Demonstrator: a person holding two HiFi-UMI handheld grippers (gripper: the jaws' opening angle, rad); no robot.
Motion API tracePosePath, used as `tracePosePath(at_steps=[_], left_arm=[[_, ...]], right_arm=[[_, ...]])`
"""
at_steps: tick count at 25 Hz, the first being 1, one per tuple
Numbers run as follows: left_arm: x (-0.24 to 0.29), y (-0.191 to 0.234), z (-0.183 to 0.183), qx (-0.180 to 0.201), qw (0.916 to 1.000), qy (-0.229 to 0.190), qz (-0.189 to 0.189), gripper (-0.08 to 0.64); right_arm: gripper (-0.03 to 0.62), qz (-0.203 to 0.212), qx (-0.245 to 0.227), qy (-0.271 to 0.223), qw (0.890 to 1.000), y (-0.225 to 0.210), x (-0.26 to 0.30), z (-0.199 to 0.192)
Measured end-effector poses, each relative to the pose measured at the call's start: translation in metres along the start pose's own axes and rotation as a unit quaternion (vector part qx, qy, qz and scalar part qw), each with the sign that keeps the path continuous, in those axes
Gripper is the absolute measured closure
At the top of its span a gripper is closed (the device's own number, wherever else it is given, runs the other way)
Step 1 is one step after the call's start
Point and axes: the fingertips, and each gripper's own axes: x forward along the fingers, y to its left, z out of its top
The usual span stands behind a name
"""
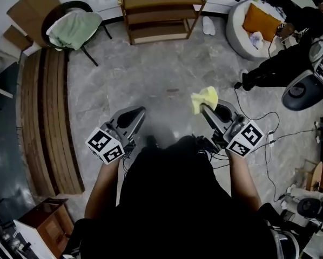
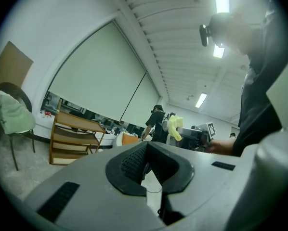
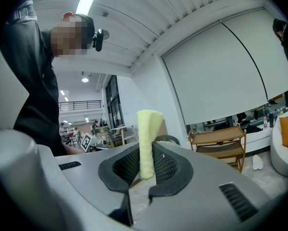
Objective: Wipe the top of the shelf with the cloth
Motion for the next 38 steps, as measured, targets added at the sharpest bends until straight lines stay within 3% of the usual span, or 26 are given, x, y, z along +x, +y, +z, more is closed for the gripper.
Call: tracePosePath(at_steps=[10,17,27,31,38], left_arm=[[0.027,0.068,0.020,-0.014,0.9999,0.001,0.007,0.549],[0.063,0.133,0.038,-0.028,0.9983,0.009,0.050,0.549],[0.173,0.221,0.111,-0.040,0.9950,0.000,0.092,0.549],[0.202,0.247,0.140,-0.023,0.9940,-0.005,0.107,0.549],[0.220,0.318,0.163,-0.032,0.9918,-0.016,0.123,0.549]], right_arm=[[0.538,0.020,0.017,0.010,1.000,-0.045,0.065,0.003],[0.538,0.049,0.016,0.028,0.998,-0.118,0.125,0.004],[0.538,0.106,0.022,0.020,0.994,-0.255,0.201,0.054],[0.538,0.137,0.021,0.019,0.990,-0.286,0.234,0.066],[0.538,0.142,0.042,0.035,0.988,-0.330,0.290,0.066]])
